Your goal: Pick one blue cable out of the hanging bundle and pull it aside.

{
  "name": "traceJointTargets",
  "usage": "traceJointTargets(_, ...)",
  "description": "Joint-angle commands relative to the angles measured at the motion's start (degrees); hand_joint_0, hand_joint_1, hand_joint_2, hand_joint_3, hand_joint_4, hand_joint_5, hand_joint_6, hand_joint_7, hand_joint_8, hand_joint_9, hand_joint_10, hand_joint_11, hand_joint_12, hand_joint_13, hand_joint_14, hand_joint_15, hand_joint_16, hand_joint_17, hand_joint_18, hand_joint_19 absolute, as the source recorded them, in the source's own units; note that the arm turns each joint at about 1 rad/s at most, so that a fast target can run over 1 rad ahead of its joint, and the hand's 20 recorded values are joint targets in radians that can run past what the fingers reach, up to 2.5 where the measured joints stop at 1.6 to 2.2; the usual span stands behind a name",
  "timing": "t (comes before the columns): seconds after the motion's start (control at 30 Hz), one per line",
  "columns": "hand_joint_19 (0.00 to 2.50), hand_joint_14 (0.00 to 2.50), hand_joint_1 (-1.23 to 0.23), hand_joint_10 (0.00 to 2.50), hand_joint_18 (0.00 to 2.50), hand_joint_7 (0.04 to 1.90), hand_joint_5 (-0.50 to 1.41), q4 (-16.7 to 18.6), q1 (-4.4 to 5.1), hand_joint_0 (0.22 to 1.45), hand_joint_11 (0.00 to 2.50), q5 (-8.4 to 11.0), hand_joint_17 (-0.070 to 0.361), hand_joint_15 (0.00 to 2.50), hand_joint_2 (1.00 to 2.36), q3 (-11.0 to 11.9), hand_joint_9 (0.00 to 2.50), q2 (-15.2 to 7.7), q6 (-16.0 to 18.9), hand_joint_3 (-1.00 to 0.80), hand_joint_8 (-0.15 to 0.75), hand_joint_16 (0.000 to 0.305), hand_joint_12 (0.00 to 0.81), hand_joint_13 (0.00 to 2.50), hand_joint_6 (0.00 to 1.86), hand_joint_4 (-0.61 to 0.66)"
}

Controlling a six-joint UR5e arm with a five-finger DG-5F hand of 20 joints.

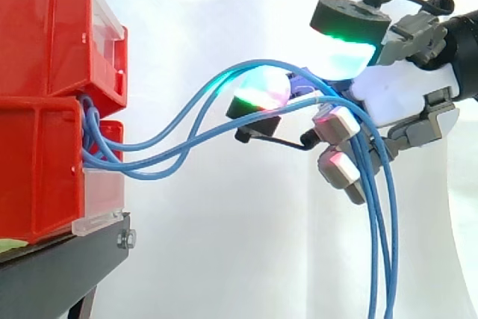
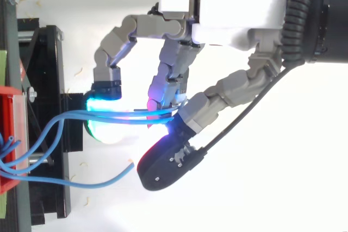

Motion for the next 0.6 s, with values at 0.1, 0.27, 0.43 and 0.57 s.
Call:
traceJointTargets(0.1,0.66,0.02,-0.8,0.02,0.92,0.78,-0.05,-0.5,-0.04,0.41,0.5,-0.02,0.128,0.57,1.0,0.0,1.28,0.0,0.0,-0.5,0.262,0.057,0.384,1.06,0.84,-0.01)
traceJointTargets(0.27,0.74,0.02,-0.64,0.02,0.83,0.81,-0.06,-0.6,-0.04,0.55,0.52,-0.02,0.107,0.6,1.0,0.0,1.27,0.0,0.0,-0.5,0.234,0.048,0.346,1.02,0.84,-0.04)
traceJointTargets(0.43,0.73,0.03,-0.68,0.02,0.84,0.81,-0.06,-0.5,-0.04,0.58,0.52,-0.02,0.111,0.6,1.01,0.0,1.27,0.0,0.0,-0.37,0.244,0.049,0.357,1.03,0.83,-0.04)
traceJointTargets(0.57,0.68,0.02,-0.73,0.02,0.92,0.79,-0.06,-0.6,-0.13,0.58,0.5,0.07,0.132,0.58,1.01,0.0,1.29,0.0,0.0,-0.25,0.283,0.059,0.396,1.07,0.83,-0.01)
